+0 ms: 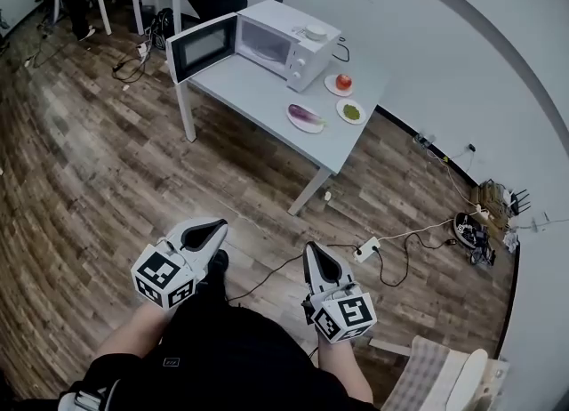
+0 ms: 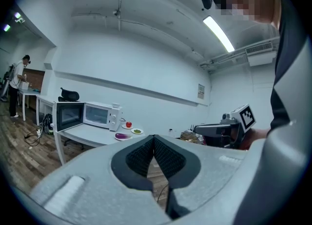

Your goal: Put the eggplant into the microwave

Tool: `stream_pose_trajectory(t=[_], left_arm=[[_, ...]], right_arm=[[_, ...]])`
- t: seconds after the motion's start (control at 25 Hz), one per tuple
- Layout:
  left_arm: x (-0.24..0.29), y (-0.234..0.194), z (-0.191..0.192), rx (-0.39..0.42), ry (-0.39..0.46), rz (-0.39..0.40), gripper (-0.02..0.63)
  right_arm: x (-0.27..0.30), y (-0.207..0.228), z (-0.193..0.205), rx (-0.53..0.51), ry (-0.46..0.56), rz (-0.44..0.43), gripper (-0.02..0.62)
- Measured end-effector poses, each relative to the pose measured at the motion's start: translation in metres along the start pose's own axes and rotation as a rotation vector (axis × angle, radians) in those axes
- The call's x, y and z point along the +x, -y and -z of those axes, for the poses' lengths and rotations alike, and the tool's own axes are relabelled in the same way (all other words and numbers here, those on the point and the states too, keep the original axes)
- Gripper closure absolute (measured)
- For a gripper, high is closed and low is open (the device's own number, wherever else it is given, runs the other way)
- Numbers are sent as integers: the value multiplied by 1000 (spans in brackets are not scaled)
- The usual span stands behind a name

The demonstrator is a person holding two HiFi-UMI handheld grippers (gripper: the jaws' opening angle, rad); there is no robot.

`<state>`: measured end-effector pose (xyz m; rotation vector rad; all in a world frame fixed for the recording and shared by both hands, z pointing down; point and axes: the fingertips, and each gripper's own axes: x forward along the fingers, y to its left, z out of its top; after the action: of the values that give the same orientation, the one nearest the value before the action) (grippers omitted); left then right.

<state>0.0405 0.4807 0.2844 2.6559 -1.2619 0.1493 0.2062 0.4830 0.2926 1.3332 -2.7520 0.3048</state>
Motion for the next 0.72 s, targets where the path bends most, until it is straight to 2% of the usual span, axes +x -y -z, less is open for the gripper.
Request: stream_pose_trajectory(t=[0.4,0.72], left_arm=[[68,-130,-51,29,11,50,598],[102,-205,-59,37,-24,124,598]], right_arm=[[146,41,-43,22,6,39,583],[234,43,-43,68,-31,63,583]])
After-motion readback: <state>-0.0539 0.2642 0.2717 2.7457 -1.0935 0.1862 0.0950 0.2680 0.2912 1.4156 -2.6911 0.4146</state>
